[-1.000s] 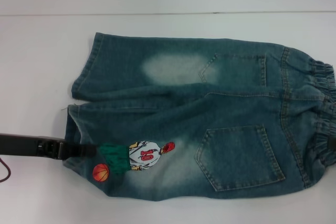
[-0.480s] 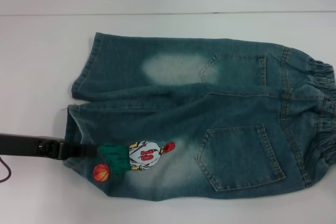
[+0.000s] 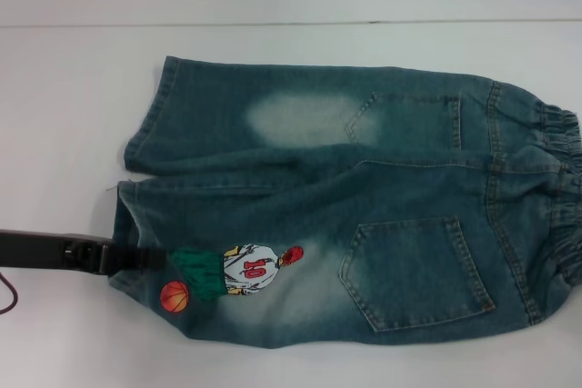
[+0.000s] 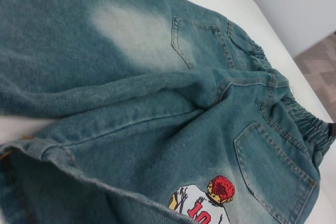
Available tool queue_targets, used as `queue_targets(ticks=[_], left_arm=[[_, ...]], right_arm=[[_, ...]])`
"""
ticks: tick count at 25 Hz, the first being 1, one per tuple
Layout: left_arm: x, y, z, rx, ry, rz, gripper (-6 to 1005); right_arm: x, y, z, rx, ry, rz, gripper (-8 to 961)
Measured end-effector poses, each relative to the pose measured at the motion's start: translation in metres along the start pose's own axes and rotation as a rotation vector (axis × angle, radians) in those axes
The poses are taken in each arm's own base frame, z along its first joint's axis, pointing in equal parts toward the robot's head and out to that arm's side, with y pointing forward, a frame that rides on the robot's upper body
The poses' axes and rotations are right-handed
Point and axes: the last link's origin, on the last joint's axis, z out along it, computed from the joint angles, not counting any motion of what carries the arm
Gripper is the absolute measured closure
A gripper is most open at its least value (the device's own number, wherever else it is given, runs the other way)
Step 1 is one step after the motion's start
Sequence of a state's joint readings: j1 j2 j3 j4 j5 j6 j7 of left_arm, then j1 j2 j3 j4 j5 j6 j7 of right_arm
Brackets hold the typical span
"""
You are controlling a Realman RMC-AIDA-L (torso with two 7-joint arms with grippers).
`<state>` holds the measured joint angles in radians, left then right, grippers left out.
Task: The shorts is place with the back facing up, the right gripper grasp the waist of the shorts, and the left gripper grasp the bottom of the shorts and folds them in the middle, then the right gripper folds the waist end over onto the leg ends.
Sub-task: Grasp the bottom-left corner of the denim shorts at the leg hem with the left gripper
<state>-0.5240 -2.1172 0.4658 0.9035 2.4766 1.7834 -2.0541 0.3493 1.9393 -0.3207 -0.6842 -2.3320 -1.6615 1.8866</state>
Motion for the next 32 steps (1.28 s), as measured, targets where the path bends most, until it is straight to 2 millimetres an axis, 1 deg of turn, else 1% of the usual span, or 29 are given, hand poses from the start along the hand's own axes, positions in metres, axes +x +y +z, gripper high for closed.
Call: queue_targets(ticks=[4,8,12,17,23,27,32], left_arm=[[0.001,0.002,0.0,-0.011,0.014,0.009,923],[0.003,0.001,-0.005,-0.021,0.051,0.017,923],[0.003,-0.001,-0.011,-0.018,0.103,0.023,923],[0.0,-0.009,-0.025,0.001,0.187,0.018,927],[-0.013,-0.015,-0.034,-0.004,0.247,-0.007,929],[-0.022,-0.014,-0.035,-0.011,0.257,-0.019,929],[-0.035,-0.011,-0.042,-0.039,0.277,-0.042,928]], right_arm=[[-0.001,0.002,-0.002,-0.019,-0.002,-0.007,925],[0.0,0.005,-0.01,-0.046,-0.041,-0.017,924],[0.002,0.006,-0.017,-0.065,-0.092,-0.013,923],[0.005,0.002,-0.025,-0.056,-0.163,0.031,921],[0.014,-0.008,-0.041,-0.017,-0.287,0.103,920],[0.022,-0.01,-0.047,-0.008,-0.306,0.127,918],[0.032,-0.008,-0.054,-0.02,-0.328,0.148,917]])
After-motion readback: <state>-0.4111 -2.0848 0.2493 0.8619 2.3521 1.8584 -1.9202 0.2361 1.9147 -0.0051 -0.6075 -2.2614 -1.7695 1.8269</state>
